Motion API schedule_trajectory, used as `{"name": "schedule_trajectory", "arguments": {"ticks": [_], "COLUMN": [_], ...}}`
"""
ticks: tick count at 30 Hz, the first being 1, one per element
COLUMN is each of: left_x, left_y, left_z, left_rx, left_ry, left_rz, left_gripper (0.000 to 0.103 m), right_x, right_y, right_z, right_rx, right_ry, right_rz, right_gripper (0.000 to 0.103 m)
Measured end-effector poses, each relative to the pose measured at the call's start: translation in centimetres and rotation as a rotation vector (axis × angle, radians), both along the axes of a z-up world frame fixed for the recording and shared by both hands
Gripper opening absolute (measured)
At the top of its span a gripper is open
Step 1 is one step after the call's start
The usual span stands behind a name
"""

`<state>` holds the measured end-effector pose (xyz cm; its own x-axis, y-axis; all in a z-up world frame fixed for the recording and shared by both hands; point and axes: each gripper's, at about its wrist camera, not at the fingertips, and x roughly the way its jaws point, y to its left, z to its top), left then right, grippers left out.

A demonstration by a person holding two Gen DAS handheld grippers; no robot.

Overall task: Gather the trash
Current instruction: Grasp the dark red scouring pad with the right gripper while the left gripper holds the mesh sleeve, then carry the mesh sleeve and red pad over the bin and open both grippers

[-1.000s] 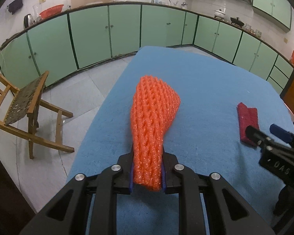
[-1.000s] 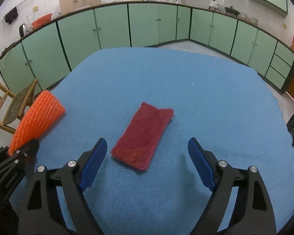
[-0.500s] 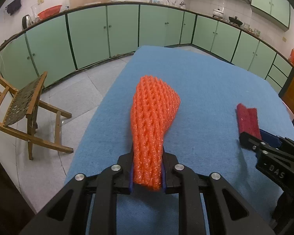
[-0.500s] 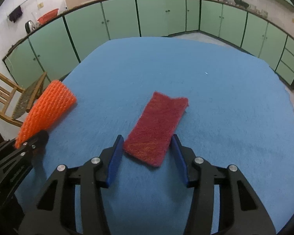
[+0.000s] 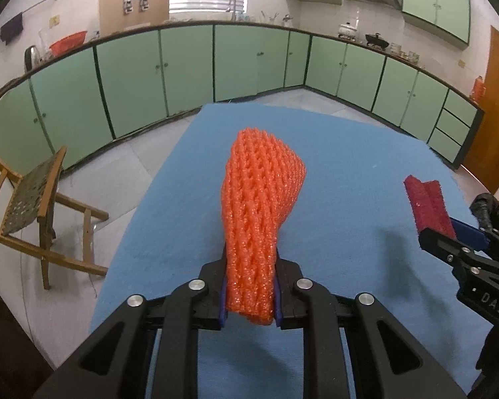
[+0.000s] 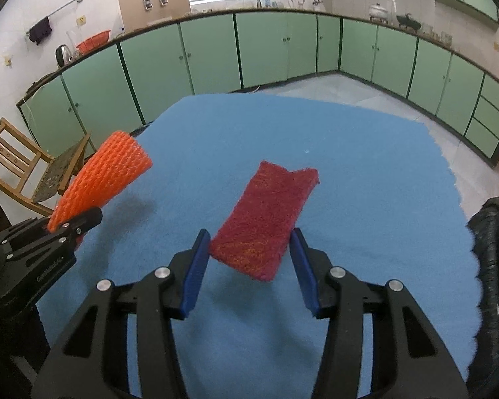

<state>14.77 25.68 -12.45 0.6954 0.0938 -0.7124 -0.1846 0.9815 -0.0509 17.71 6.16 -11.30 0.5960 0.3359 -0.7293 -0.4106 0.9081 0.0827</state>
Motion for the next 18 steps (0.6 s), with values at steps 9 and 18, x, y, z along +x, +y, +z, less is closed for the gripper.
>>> {"name": "schedule_trajectory", "arguments": {"ticks": [9, 18], "left_x": [-0.1, -0.1], "left_y": [-3.3, -8.0], "left_z": [3.2, 6.0], "left_rx": [-0.013, -0.030], "left_ry": [-0.051, -0.112], "left_rz": [-0.062, -0.144], "left_gripper": [0.020, 0.020], "right_x": [-1.5, -2.5], "right_y": [-4.1, -9.8], "right_z": [3.5, 6.9], "right_rx": [0.027, 0.062], "right_ry": [-0.070, -0.135], "right_rz": [-0.012, -0.057], "right_gripper": [0.048, 0.047]}}
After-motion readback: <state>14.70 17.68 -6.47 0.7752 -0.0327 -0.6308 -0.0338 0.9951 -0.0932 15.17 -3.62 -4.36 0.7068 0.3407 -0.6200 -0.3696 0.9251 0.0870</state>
